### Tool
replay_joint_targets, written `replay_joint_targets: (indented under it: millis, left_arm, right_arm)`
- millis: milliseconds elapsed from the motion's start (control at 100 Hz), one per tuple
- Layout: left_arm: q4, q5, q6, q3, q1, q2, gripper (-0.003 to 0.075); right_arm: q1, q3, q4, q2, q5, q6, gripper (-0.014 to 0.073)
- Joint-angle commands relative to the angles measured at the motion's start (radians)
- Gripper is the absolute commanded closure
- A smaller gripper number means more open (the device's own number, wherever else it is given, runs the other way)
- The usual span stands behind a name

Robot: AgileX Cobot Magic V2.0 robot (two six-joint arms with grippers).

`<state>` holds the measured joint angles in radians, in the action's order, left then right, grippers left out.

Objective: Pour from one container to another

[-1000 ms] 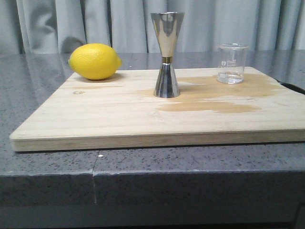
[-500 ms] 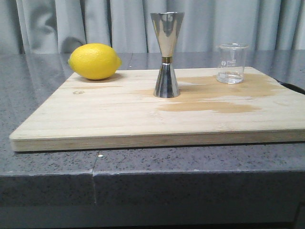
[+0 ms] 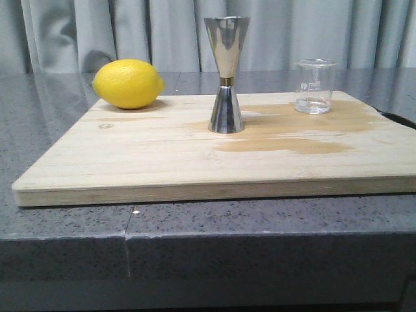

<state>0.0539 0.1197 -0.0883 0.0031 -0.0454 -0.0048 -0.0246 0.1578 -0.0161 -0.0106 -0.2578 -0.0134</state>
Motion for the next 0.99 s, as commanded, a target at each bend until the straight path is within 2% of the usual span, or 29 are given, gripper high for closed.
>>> replay_joint_targets:
  millis: [0,230,980]
  left_arm:
    - [-0.008,-0.082,-0.001,0.036,-0.009,-0.024,0.0739]
    - [-0.008,-0.082,-0.001,0.036,-0.009,-0.024,0.0739]
    - [-0.008,-0.082,-0.001,0.036,-0.009,-0.024,0.0739]
  right_arm:
    - [-0.007,-0.056,0.001,-0.017,0.170,0.035,0.0669]
    - [-0.007,-0.198,0.001,-0.017,0.276,0.042,0.0669]
    - [-0.007,-0.197,0.001,-0.017,0.245,0.042,0.0669]
